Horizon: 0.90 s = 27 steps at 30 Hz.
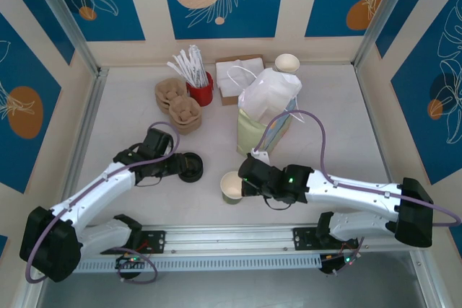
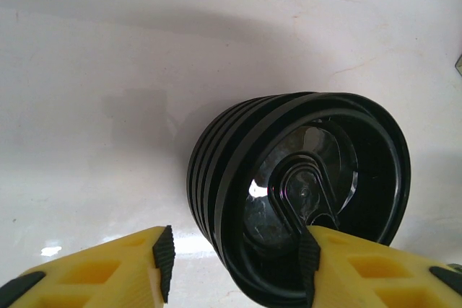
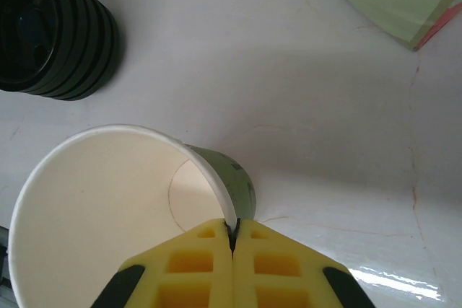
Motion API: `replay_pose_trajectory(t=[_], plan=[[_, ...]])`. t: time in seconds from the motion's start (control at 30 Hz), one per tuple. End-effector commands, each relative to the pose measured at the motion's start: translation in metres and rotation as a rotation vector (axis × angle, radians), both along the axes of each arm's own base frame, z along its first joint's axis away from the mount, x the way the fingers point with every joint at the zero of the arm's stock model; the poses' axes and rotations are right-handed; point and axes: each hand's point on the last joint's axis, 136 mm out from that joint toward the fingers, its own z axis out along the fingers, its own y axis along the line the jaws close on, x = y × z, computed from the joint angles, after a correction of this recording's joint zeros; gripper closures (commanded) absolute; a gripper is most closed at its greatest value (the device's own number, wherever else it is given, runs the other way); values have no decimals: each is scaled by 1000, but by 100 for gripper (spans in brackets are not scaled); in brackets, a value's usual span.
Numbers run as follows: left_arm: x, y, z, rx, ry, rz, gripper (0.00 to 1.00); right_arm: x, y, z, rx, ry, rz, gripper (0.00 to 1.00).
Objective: Pack the takeout coffee
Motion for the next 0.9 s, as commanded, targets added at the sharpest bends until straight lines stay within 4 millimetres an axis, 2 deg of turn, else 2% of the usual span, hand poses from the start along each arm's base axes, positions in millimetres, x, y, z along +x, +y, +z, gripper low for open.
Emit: replay_pose_trajectory(t=[0.0, 0.17, 0.5, 0.87], plan=[[2, -5, 3, -3, -13, -24, 54, 9, 7, 9, 28, -26, -22, 99], [3, -6, 1, 0, -6, -29, 63, 10, 8, 5, 22, -12, -27, 96], [3, -8, -3, 20, 6, -34, 72, 12, 9, 2, 18, -8, -31, 94], [3, -8, -4, 42, 12, -37, 77, 15, 13, 2, 13, -1, -35, 81]])
